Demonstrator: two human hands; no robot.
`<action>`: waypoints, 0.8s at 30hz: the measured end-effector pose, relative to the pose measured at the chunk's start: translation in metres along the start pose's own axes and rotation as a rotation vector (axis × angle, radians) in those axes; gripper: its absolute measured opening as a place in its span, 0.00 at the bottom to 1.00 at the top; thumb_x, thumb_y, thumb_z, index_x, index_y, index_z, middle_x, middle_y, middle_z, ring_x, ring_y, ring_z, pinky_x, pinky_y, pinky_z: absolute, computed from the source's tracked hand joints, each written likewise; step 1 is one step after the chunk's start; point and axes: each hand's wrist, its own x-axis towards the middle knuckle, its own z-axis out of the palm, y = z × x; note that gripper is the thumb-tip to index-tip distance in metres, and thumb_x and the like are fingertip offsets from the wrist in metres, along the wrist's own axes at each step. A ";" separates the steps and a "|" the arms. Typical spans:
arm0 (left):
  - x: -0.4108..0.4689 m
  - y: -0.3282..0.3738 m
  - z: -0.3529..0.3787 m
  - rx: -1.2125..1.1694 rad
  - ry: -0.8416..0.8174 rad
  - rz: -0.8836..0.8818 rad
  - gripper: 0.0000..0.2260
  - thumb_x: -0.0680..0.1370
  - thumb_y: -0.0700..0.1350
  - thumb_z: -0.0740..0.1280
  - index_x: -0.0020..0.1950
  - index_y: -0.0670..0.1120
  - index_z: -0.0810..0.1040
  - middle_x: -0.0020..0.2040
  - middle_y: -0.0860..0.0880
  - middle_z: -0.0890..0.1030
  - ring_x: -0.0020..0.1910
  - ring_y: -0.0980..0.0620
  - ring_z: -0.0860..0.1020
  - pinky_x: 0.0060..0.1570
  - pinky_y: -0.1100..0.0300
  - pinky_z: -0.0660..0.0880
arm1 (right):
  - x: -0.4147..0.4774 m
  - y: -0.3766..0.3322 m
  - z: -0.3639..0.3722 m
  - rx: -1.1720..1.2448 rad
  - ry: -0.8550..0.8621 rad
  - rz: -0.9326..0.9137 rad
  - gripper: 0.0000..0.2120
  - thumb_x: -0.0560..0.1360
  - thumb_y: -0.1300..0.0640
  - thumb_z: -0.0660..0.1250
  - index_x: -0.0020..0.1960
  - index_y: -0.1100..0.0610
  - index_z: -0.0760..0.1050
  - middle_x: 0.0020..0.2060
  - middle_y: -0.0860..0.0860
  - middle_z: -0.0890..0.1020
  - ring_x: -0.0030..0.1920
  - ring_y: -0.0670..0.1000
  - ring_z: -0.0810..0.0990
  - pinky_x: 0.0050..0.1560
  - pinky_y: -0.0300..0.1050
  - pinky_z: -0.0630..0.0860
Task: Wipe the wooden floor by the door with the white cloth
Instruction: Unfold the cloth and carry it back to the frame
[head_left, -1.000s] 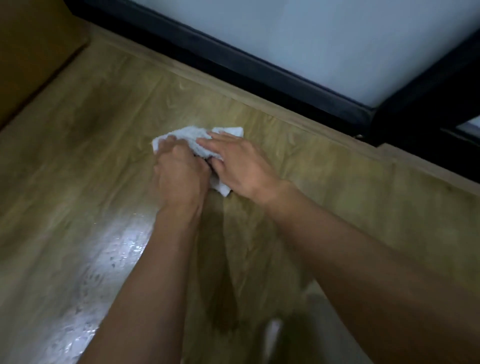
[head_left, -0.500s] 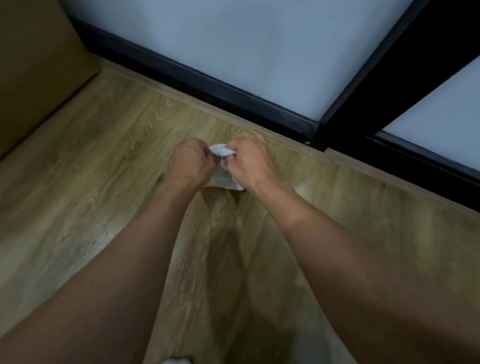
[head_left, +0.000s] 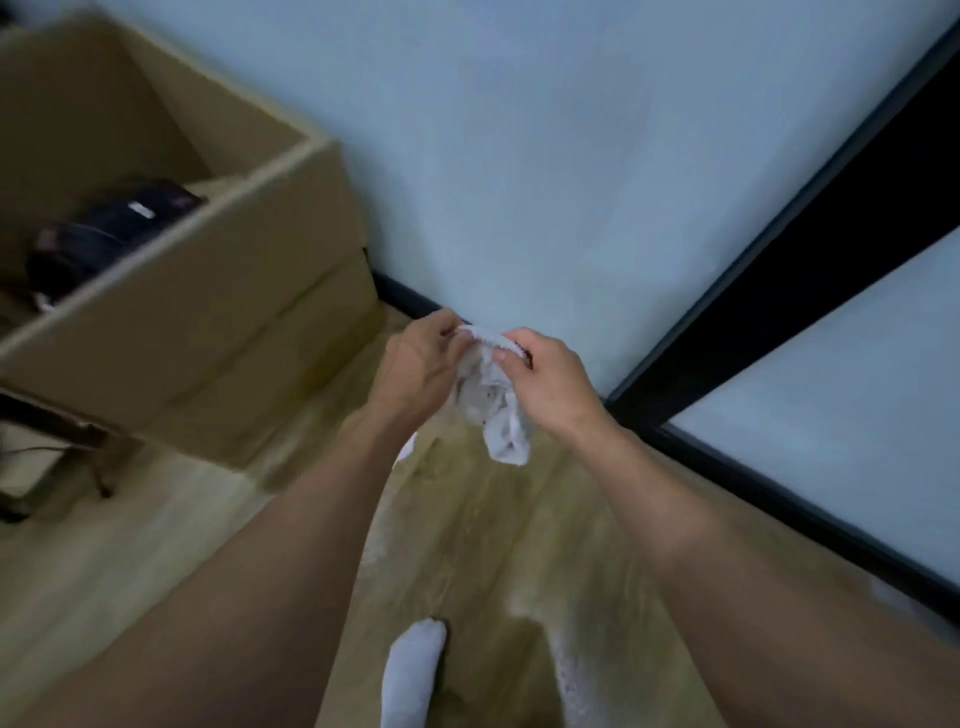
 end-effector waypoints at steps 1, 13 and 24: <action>-0.002 0.032 -0.035 -0.006 0.014 0.009 0.10 0.80 0.48 0.61 0.39 0.47 0.71 0.30 0.54 0.71 0.32 0.56 0.70 0.31 0.61 0.62 | -0.005 -0.038 -0.025 0.008 -0.002 -0.017 0.05 0.78 0.55 0.62 0.46 0.52 0.75 0.38 0.47 0.79 0.41 0.48 0.75 0.37 0.38 0.64; -0.070 0.281 -0.329 0.091 0.081 0.053 0.10 0.76 0.47 0.67 0.35 0.49 0.76 0.31 0.53 0.74 0.32 0.56 0.71 0.28 0.72 0.64 | -0.070 -0.331 -0.209 -0.096 -0.076 -0.317 0.12 0.79 0.56 0.59 0.37 0.52 0.70 0.32 0.46 0.74 0.36 0.49 0.71 0.33 0.38 0.65; -0.179 0.261 -0.485 -0.084 0.430 -0.121 0.19 0.72 0.58 0.70 0.34 0.42 0.80 0.32 0.50 0.75 0.33 0.54 0.72 0.37 0.59 0.69 | -0.127 -0.489 -0.161 0.228 -0.424 -0.390 0.18 0.69 0.42 0.72 0.54 0.50 0.75 0.47 0.45 0.82 0.47 0.45 0.82 0.45 0.40 0.77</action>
